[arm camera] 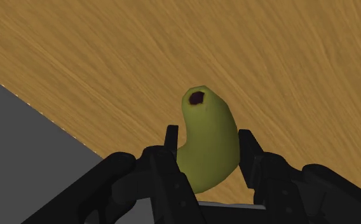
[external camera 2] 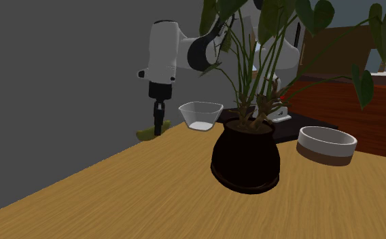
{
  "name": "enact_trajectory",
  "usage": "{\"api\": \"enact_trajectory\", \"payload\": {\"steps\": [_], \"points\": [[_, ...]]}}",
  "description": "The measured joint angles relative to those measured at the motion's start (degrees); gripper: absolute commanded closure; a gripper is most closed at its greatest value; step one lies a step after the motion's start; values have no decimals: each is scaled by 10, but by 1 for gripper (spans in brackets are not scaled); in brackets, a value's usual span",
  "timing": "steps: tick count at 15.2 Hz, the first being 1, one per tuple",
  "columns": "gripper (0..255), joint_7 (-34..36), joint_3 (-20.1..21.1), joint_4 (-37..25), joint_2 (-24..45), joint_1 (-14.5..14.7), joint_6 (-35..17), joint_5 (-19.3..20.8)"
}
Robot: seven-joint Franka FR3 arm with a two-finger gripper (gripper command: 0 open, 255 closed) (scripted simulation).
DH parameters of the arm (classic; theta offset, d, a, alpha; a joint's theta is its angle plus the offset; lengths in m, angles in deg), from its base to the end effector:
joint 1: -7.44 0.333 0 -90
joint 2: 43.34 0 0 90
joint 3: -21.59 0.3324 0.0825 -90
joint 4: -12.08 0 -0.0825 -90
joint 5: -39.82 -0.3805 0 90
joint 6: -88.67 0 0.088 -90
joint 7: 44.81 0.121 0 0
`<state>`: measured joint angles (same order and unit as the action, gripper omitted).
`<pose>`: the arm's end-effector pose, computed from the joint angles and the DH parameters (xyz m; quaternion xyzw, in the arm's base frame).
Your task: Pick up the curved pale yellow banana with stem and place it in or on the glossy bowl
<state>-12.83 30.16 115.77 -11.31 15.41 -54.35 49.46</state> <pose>0.6487 0.1832 0.2510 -0.9940 0.0845 -0.0689 0.0132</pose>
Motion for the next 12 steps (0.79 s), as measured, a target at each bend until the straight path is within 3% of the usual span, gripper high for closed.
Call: {"api": "enact_trajectory", "payload": {"steps": [12], "points": [[255, -10, 11, -12, -57, -6, 68, -15]]}}
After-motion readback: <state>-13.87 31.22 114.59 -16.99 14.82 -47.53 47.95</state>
